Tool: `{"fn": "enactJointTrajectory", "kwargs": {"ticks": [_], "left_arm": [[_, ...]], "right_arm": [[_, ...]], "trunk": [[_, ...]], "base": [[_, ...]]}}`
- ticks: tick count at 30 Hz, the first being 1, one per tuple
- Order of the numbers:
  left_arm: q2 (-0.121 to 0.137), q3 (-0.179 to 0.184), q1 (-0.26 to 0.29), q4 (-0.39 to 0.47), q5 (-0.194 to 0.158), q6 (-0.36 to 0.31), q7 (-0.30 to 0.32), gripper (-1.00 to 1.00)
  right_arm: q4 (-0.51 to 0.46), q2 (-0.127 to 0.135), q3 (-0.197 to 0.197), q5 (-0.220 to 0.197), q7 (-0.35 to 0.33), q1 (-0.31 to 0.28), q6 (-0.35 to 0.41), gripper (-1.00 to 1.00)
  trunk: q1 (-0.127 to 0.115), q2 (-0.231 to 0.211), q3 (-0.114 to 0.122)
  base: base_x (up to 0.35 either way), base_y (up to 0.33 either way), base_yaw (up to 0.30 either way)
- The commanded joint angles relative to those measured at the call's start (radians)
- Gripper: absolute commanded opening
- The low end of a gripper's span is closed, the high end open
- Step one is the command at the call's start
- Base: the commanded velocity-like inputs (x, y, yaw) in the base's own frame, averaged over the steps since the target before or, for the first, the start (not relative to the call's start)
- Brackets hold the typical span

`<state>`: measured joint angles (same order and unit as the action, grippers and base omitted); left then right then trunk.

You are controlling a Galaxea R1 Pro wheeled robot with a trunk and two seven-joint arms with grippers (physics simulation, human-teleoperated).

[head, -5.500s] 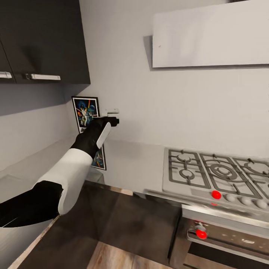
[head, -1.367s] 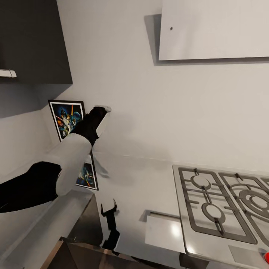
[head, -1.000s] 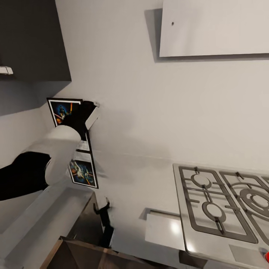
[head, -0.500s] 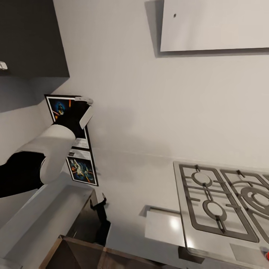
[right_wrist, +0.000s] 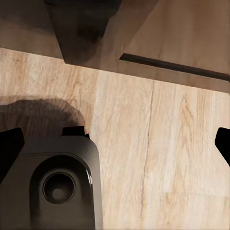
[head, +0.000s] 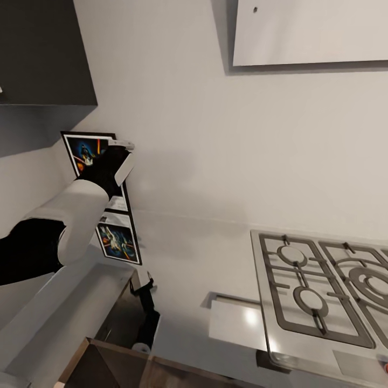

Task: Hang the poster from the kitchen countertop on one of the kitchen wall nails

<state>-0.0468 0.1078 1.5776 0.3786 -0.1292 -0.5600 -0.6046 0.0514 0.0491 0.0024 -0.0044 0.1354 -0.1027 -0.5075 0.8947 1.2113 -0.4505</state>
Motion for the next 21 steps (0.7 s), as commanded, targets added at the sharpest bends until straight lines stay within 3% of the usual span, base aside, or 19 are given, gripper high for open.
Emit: {"fn": "enactJointTrajectory", "kwargs": {"ticks": [1, 14, 21], "left_arm": [[0.001, 0.009, 0.001, 0.001, -0.010, -0.005, -0.007, 1.00], [0.001, 0.012, 0.001, 0.007, -0.009, -0.007, -0.006, 1.00], [0.022, 0.013, 0.047, 0.011, -0.009, -0.010, -0.006, 1.00]], "right_arm": [[0.004, 0.000, 0.001, 0.000, 0.002, -0.002, -0.006, 1.00], [0.004, 0.000, 0.001, 0.000, 0.001, -0.002, -0.006, 1.00], [0.004, 0.000, 0.001, 0.001, 0.001, -0.002, -0.007, 1.00]], "trunk": [[0.000, 0.001, -0.003], [0.000, 0.001, -0.024], [0.000, 0.001, -0.035]], "base": [[0.000, 0.000, 0.000], [0.000, 0.000, 0.000], [0.000, 0.000, 0.000]]}}
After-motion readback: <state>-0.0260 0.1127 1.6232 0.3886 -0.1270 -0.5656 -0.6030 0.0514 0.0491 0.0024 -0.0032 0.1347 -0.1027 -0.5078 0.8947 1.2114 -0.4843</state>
